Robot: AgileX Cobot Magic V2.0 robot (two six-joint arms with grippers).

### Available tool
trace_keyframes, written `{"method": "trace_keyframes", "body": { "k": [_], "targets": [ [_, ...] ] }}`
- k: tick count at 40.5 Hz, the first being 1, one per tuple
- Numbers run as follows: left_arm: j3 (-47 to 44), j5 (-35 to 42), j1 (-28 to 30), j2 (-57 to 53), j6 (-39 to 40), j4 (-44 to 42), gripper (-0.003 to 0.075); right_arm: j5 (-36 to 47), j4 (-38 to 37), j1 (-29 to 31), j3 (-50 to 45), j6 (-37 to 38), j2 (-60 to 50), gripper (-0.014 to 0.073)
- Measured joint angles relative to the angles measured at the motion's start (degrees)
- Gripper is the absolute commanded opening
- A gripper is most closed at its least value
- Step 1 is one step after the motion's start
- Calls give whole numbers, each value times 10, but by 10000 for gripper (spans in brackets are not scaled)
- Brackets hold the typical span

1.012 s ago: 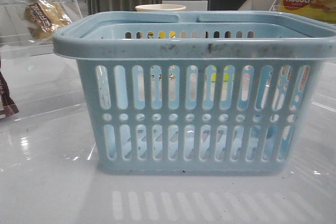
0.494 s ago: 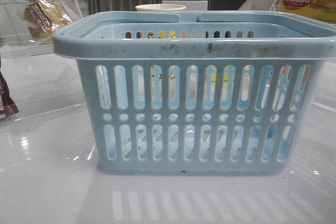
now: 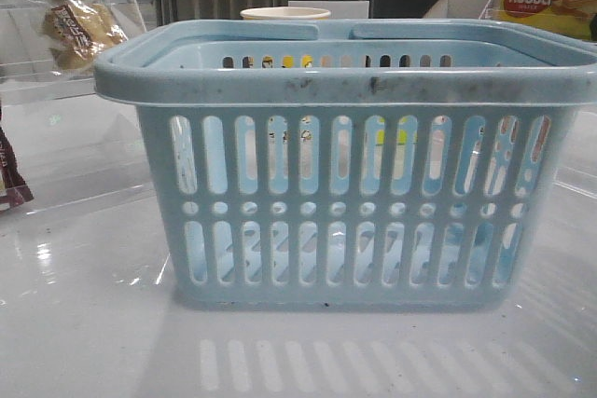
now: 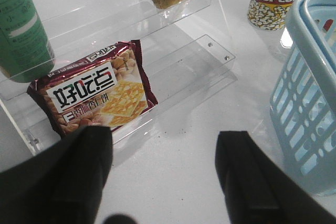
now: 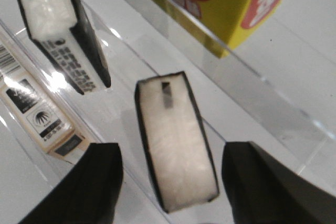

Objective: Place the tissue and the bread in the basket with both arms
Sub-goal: 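Lower the right gripper and grasp the small white tissue pack, then carry the tissue pack over the basket and release it inside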

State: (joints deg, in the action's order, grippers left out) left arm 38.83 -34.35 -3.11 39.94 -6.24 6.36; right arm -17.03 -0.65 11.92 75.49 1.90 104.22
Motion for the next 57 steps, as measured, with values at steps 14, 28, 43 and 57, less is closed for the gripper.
{"method": "trace_keyframes", "body": {
  "k": [14,28,43,57],
  "targets": [
    [0,0,0,0,0,1,489,9,0,0,1,0,1,234],
    [0,0,0,0,0,1,488,-24,25,-1,1,0,-62,234],
    [0,0,0,0,0,1,488,-123,45,-91,2,-11,-233,234],
    [0,5,0,0,0,1,488,-240,46,-285,4,-35,-289,234]
  ]
}}
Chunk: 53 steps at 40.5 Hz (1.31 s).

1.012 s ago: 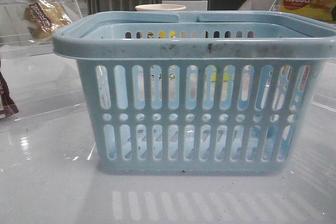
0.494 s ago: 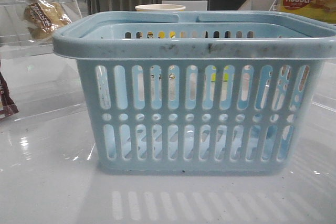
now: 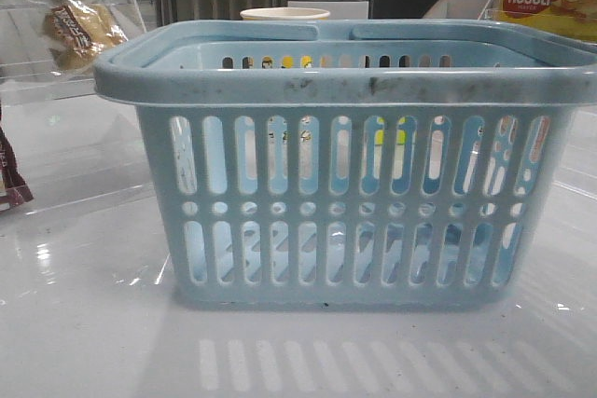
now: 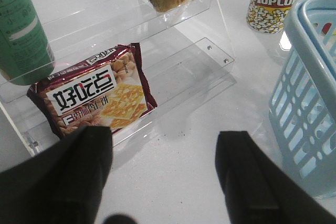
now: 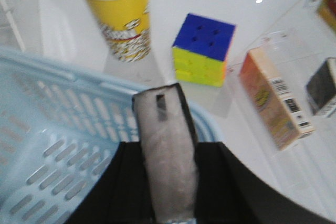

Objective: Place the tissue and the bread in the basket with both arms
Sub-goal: 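Carry the tissue pack over the basket and release it inside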

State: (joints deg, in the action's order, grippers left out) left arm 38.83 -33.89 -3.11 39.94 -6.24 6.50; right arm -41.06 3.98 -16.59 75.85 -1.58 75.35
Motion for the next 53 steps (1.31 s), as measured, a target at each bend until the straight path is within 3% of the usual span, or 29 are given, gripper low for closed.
{"method": "trace_keyframes", "body": {
  "k": [12,15,20,23,35,41,53],
  "targets": [
    [0,2,0,0,0,0,489,-14,14,-93,0,-1,84,244],
    [0,2,0,0,0,0,489,-9,19,-97,0,-1,112,311],
    [0,3,0,0,0,0,488,3,22,-99,0,-1,139,513],
    [0,3,0,0,0,0,488,4,22,-99,0,-1,146,574],
    [0,3,0,0,0,0,488,-11,22,-99,0,-18,106,572],
    [0,3,0,0,0,0,488,-18,22,-101,-23,-44,22,572],
    [0,3,0,0,0,0,489,-21,23,-106,-154,-65,-180,572]
  ]
}}
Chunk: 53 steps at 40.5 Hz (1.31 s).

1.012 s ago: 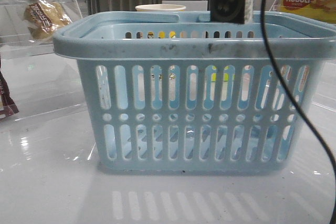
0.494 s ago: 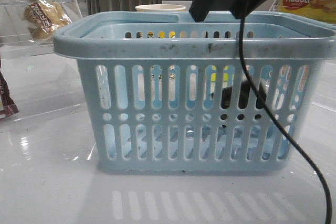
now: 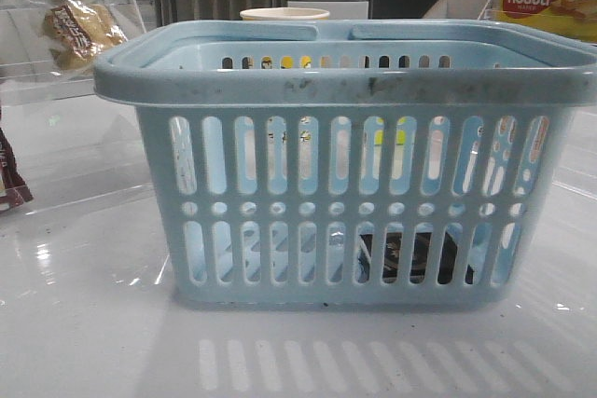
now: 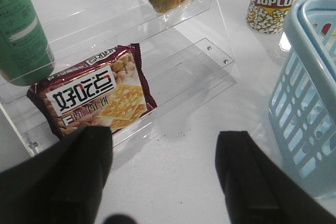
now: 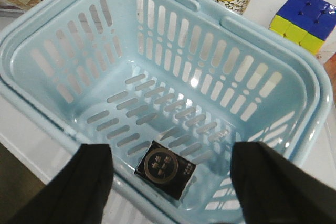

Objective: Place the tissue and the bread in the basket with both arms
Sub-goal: 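Carry the tissue pack over the basket and release it inside, then reach the left gripper to the shelf and grasp the bagged bread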

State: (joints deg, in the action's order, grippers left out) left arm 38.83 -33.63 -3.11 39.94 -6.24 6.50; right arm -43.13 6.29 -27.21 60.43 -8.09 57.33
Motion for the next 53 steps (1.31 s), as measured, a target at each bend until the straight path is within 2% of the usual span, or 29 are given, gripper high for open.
{"method": "trace_keyframes", "body": {
  "k": [5,12,19,33,42,53],
  "targets": [
    [0,0,0,3,0,0,511,-3,0,0,-45,0,-56,572],
    [1,15,0,43,0,6,621,-7,0,0,-78,0,-101,572],
    [42,30,0,124,1,29,615,-9,0,0,-81,0,-108,572],
    [212,100,0,345,1,73,615,-10,0,0,-81,0,-108,572],
    [334,105,0,491,1,109,615,-10,0,0,-81,0,-108,572],
    [432,113,0,631,1,114,615,-10,0,0,-81,0,-108,572]
  ]
}}
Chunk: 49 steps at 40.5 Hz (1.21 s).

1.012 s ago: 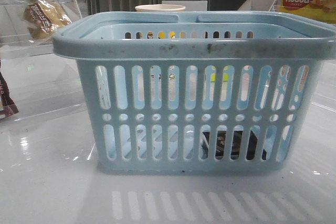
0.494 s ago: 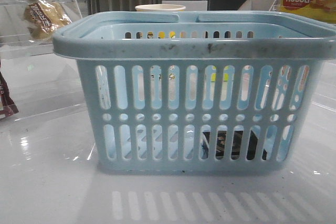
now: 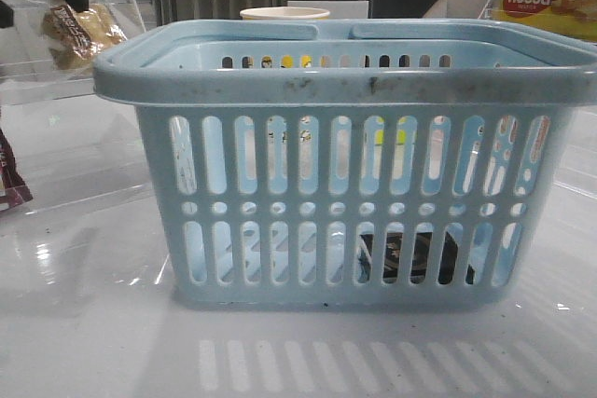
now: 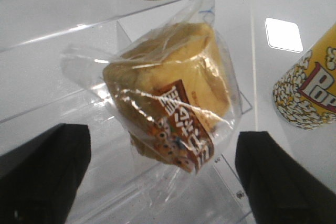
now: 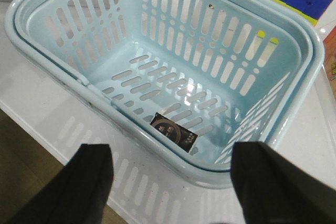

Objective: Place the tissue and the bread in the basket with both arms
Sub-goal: 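Reach the left gripper to the shelf and grasp the bagged bread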

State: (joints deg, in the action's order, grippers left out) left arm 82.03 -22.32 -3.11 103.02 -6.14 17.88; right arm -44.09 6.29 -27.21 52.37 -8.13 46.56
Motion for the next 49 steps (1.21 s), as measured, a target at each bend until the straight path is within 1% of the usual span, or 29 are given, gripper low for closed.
{"method": "trace_keyframes", "body": {
  "k": [6,9,21,27,33,41,49],
  "targets": [
    [22,8,0,36,0,0,611,0,0,0,0,0,0,572],
    [23,12,0,41,0,0,578,0,0,0,0,-1,0,572],
    [26,19,0,41,0,1,332,0,0,0,0,-1,0,572],
    [26,19,0,41,0,1,237,0,0,0,0,-1,0,572],
    [26,17,-1,41,0,1,165,0,0,0,0,-1,0,572],
    [26,-10,-1,31,0,2,93,0,0,0,0,-1,0,572],
    [26,-59,-2,-14,1,3,93,0,0,0,0,-1,0,572]
  ]
}}
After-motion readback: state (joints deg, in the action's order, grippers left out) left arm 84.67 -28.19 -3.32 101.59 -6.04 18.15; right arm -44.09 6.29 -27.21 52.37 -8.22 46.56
